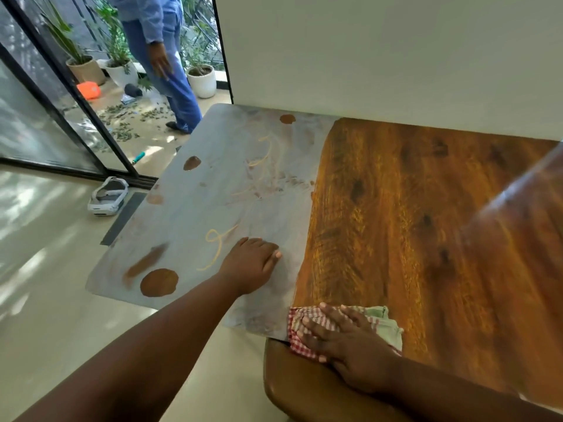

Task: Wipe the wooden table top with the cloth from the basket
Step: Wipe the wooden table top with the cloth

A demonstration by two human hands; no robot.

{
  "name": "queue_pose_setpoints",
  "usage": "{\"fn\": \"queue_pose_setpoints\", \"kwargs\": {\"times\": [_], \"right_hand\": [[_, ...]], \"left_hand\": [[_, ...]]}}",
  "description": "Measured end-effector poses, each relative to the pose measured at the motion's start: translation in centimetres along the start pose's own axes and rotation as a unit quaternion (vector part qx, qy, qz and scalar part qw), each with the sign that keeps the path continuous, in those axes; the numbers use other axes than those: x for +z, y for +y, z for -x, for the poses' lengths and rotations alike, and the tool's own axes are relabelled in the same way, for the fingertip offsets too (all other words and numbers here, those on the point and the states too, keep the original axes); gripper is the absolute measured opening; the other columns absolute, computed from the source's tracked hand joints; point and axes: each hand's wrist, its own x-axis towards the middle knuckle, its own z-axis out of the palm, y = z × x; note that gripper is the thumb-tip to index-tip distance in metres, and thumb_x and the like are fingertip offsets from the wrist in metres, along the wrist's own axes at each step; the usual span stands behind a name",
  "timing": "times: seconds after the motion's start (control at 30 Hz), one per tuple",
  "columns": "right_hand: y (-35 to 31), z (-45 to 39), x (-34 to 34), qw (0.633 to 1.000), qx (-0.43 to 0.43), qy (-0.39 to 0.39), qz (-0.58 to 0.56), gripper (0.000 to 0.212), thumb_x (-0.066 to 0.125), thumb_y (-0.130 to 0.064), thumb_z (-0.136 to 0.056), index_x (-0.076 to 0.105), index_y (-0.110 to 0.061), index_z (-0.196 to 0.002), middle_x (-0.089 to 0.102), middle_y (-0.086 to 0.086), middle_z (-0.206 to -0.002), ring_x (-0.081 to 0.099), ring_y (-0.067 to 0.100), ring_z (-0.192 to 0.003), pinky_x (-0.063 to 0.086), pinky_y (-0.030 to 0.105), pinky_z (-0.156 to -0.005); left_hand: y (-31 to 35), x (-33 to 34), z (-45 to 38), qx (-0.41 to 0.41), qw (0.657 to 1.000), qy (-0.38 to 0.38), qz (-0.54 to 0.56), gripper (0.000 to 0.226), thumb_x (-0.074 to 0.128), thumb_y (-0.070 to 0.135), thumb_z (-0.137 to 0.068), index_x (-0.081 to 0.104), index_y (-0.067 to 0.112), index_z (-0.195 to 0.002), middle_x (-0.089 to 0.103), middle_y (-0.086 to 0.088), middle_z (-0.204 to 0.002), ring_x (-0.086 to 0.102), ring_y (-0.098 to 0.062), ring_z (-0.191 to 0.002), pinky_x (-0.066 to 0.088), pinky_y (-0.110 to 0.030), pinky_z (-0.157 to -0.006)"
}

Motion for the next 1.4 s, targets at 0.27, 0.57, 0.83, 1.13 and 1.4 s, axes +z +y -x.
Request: {"fn": "queue_pose_setpoints", "kwargs": {"times": [0.27,0.57,0.83,1.13,1.4], "right_hand": [[-1.7,-3.9,-1.1,0.999,-0.030,0.005,-0.018,0.053,0.025,-0.042,-0.091,0.027,-0.042,-0.145,0.028,-0.010,-0.154,0.024,0.032,-0.141,0.005,0.058,-0.104],[-4.3,-10.1,-2.7,0.998,-0.036,0.026,-0.042,0.056,0.039,-0.035,-0.098,0.017,-0.037,-0.150,0.009,-0.008,-0.160,-0.010,0.028,-0.145,-0.022,0.051,-0.105],[-3.3,-8.6,-2.8,1.000,-0.009,0.005,0.003,0.050,0.032,-0.041,-0.099,0.022,-0.041,-0.148,0.016,-0.011,-0.157,0.008,0.028,-0.145,-0.006,0.056,-0.109],[-4.7,-8.1,-3.9,0.993,0.072,-0.017,0.088,0.056,0.040,-0.042,-0.086,0.035,-0.041,-0.142,0.041,-0.012,-0.145,0.040,0.025,-0.132,0.021,0.044,-0.108],[-6.1,-10.8,-4.8,0.991,0.123,-0.029,0.049,0.052,0.032,-0.042,-0.094,0.029,-0.038,-0.145,0.035,-0.008,-0.150,0.031,0.029,-0.137,0.023,0.048,-0.110]], "left_hand": [[-2.5,0.9,-3.5,0.030,0.997,-0.010,-0.070,0.053,0.034,0.046,-0.098,0.041,0.015,-0.141,0.037,-0.009,-0.149,0.025,-0.030,-0.141,0.017,-0.043,-0.115],[-3.5,1.3,-6.6,0.013,0.998,0.001,-0.055,0.072,0.014,0.058,-0.091,0.030,0.015,-0.147,0.025,-0.007,-0.156,0.015,-0.027,-0.145,0.000,-0.044,-0.117],[-5.9,0.1,-9.2,0.071,0.996,-0.016,-0.044,0.065,0.018,0.055,-0.096,0.021,0.018,-0.150,0.017,-0.005,-0.159,0.008,-0.024,-0.146,-0.003,-0.043,-0.118],[-10.2,-1.6,-9.5,0.085,0.996,-0.020,0.020,0.066,0.025,0.055,-0.096,0.018,0.018,-0.150,0.013,-0.006,-0.160,0.006,-0.024,-0.146,-0.002,-0.044,-0.117],[-12.6,-2.5,-11.0,0.127,0.991,-0.046,-0.020,0.070,0.019,0.058,-0.095,0.007,0.018,-0.152,0.004,-0.004,-0.161,-0.004,-0.022,-0.147,-0.011,-0.042,-0.116]]}}
